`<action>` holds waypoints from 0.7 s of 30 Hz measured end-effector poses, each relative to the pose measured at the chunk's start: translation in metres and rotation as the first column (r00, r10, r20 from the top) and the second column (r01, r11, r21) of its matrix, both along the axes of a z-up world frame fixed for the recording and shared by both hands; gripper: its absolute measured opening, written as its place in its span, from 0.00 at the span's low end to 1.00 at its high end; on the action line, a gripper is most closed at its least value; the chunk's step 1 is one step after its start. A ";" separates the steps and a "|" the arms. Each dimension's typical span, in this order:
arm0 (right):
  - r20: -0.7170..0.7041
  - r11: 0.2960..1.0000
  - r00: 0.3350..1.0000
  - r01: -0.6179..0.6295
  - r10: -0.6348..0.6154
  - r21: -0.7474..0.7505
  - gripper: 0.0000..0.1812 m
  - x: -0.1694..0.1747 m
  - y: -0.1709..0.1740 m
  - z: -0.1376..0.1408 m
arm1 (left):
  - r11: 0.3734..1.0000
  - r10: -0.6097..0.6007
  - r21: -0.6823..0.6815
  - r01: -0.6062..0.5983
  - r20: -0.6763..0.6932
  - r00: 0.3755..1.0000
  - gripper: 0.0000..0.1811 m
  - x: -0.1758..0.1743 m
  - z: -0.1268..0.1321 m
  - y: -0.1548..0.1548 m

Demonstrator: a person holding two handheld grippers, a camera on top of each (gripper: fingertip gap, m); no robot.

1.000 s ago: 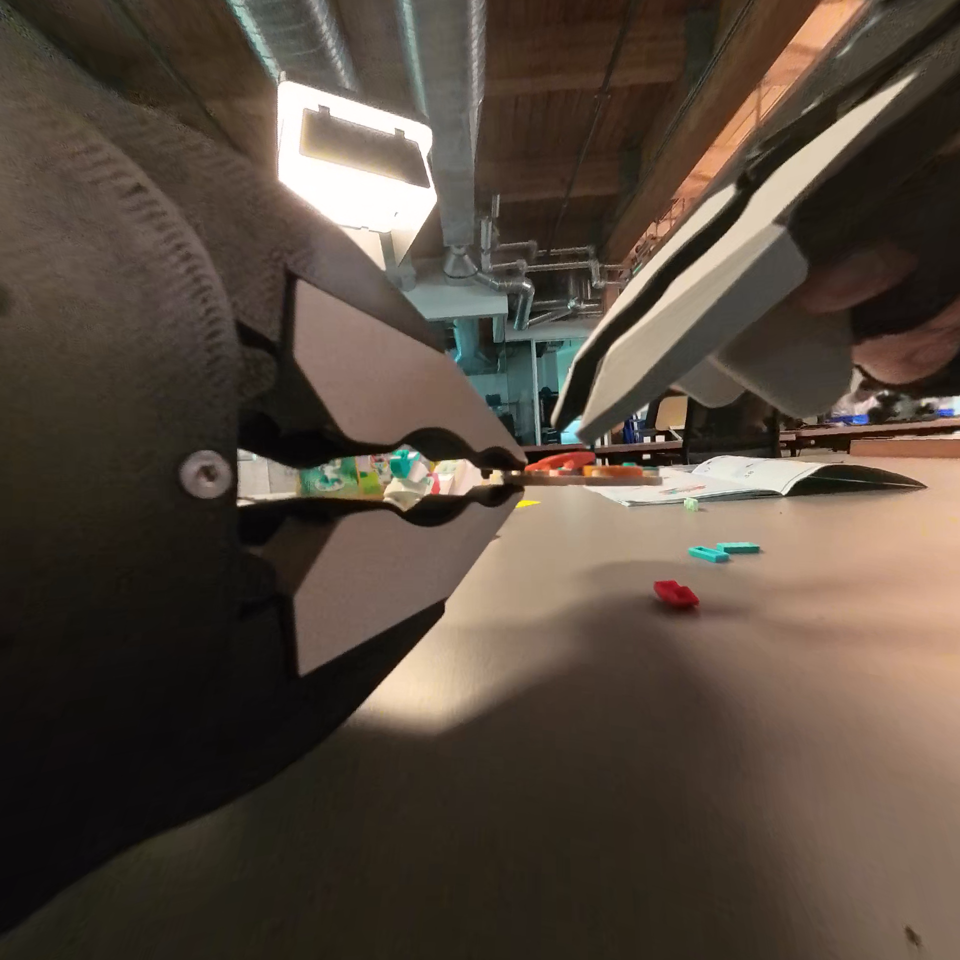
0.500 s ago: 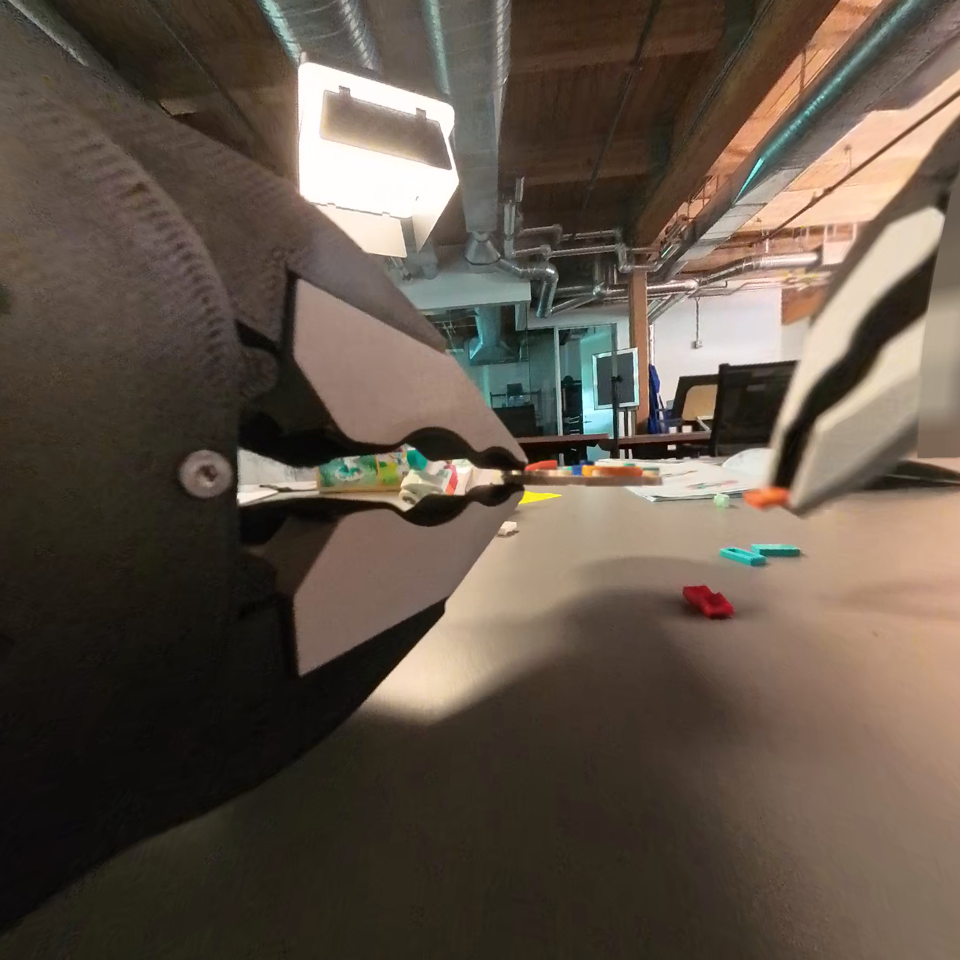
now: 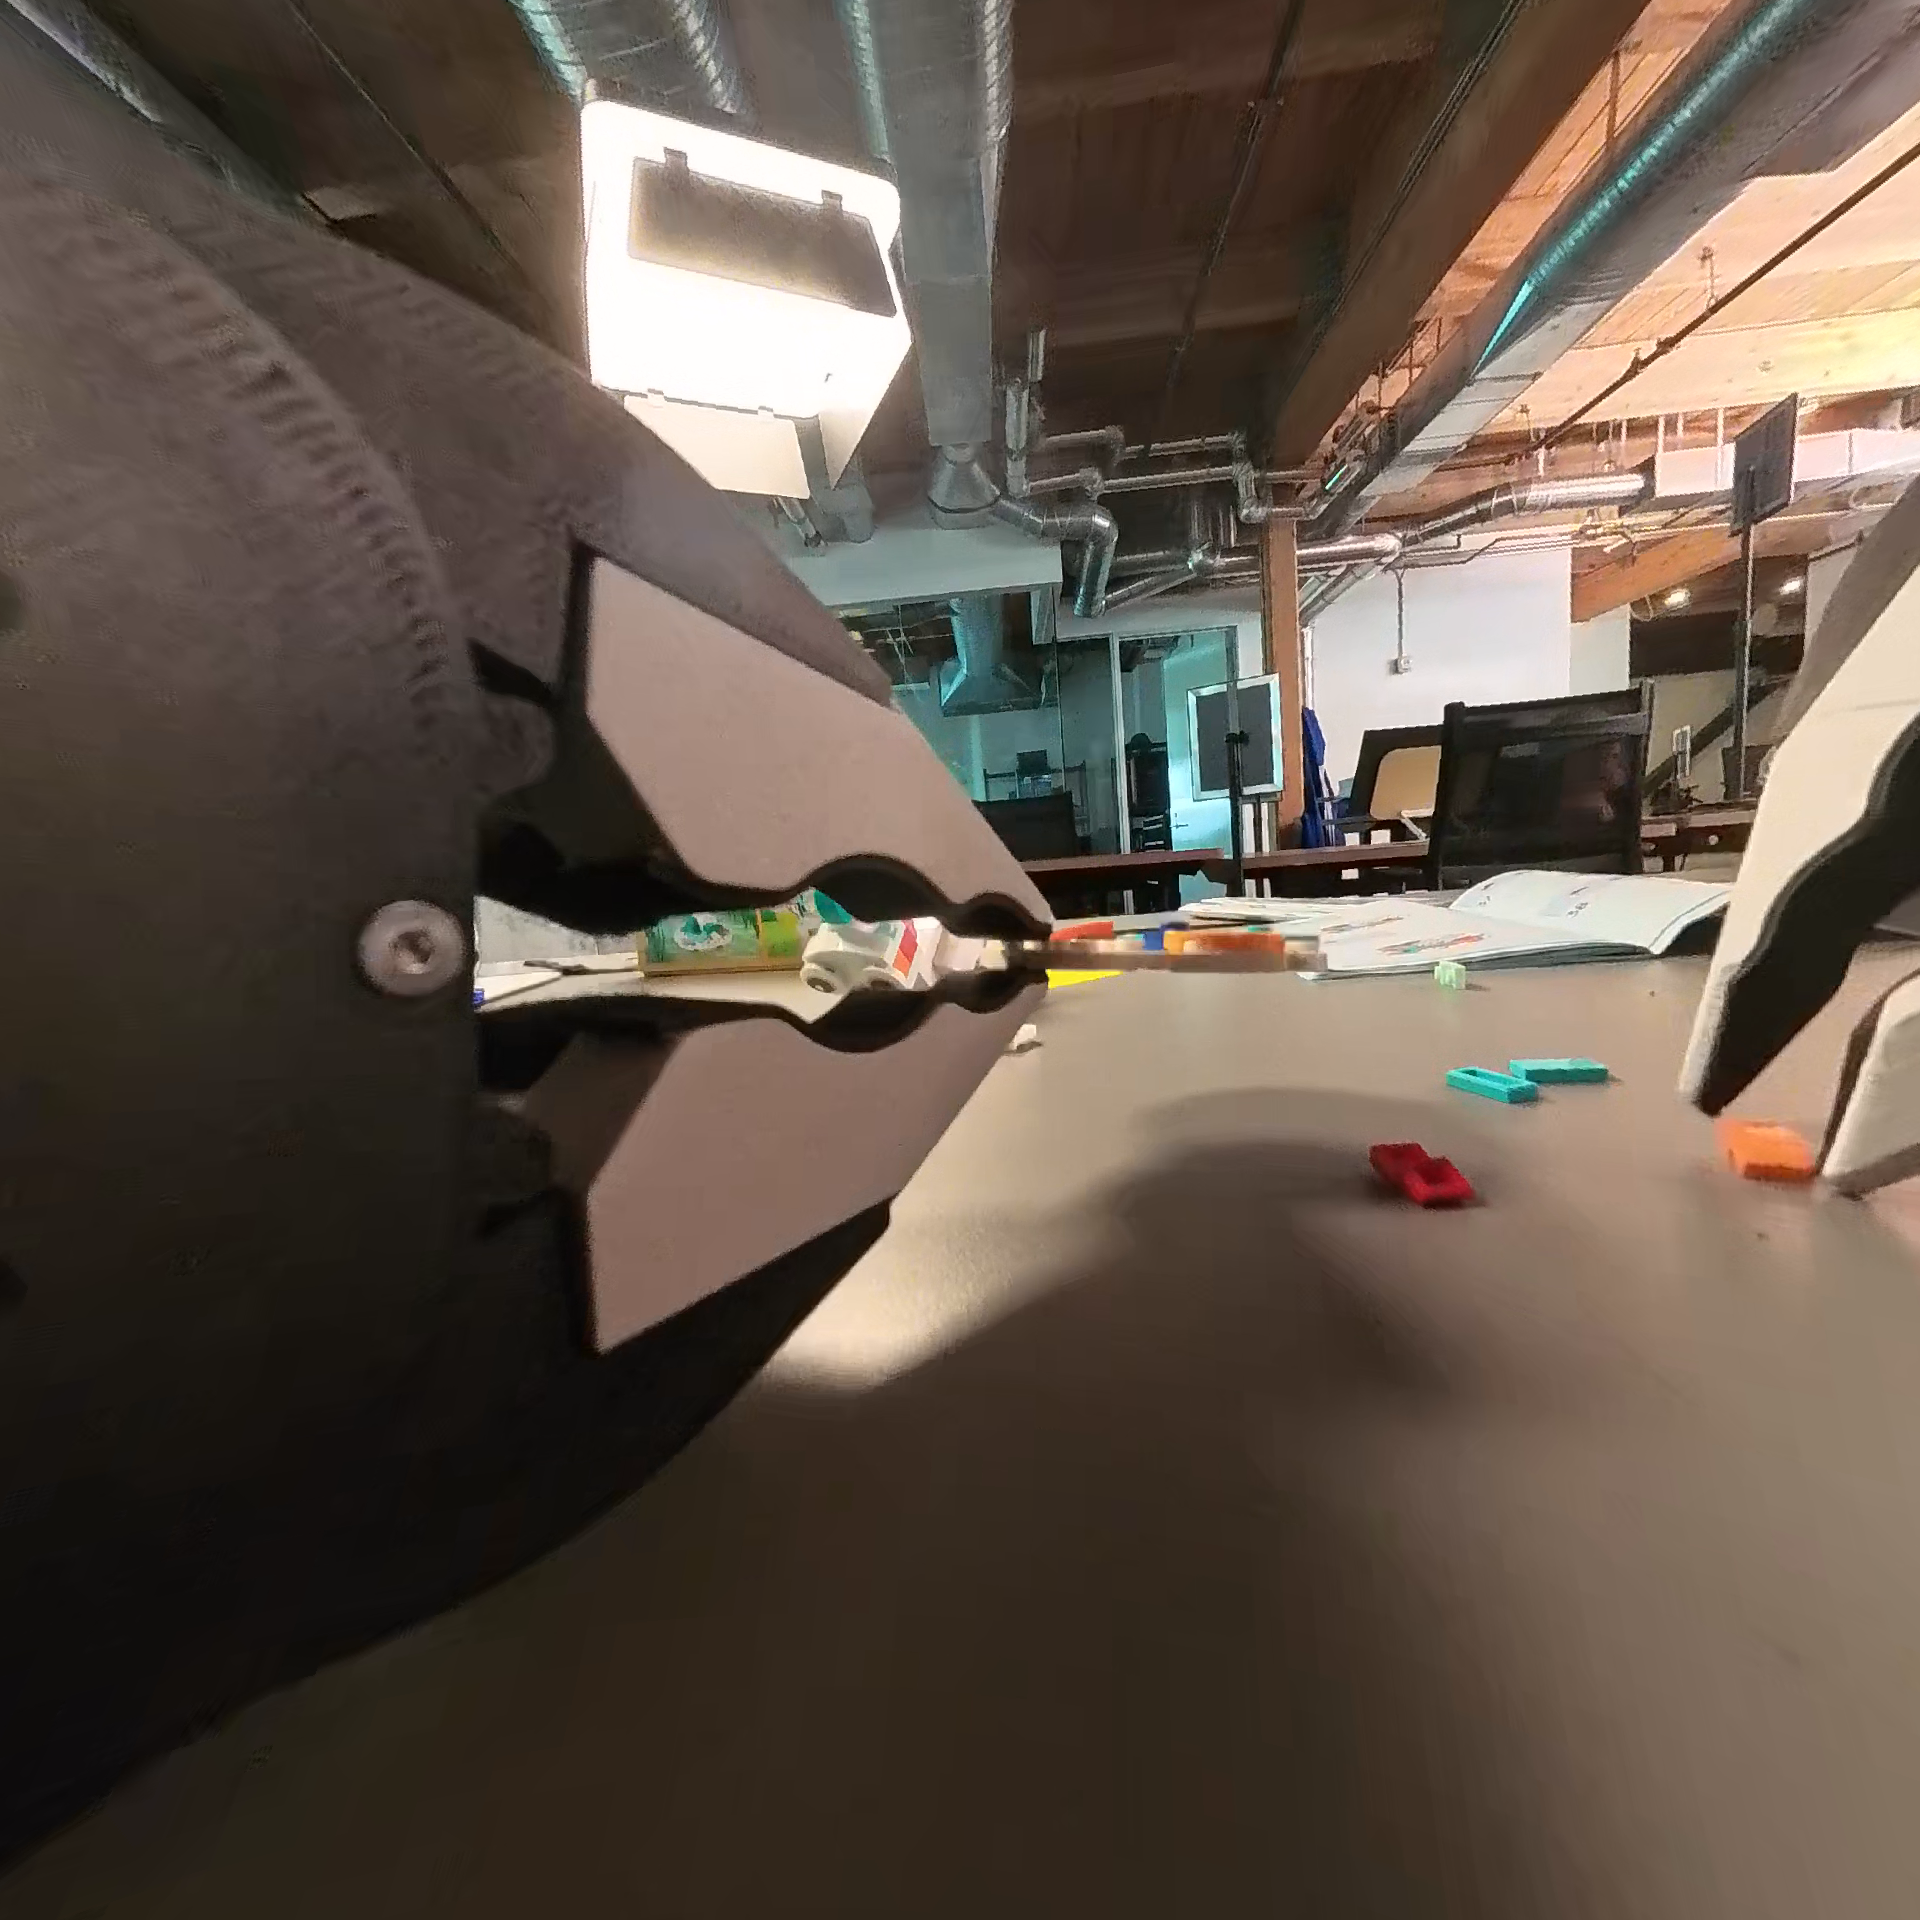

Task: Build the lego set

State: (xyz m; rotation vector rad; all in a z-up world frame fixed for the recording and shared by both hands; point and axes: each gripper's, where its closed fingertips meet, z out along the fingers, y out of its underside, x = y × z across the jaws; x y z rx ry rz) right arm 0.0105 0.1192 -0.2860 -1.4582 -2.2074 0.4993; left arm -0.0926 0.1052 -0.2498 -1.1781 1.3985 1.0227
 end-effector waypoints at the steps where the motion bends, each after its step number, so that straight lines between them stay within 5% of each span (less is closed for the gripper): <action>1: 0.004 1.000 1.000 0.006 -0.006 0.003 0.10 0.001 0.002 0.000 | 1.000 0.000 -0.001 0.000 0.000 1.000 0.02 0.000 0.000 0.000; 6: -0.014 0.992 0.993 0.119 -0.119 0.036 0.09 -0.001 0.020 0.002 | 1.000 0.000 -0.002 0.000 -0.003 1.000 0.02 0.000 0.000 0.000; 13: -0.029 0.940 0.951 0.300 -0.308 -0.161 0.14 -0.004 0.012 0.004 | 1.000 0.001 -0.006 -0.001 -0.006 1.000 0.02 0.000 -0.001 0.001; 21: -0.086 0.943 0.948 0.289 -0.305 -0.164 0.04 -0.020 0.014 0.007 | 1.000 -0.002 0.001 0.002 -0.010 1.000 0.02 0.001 0.000 0.001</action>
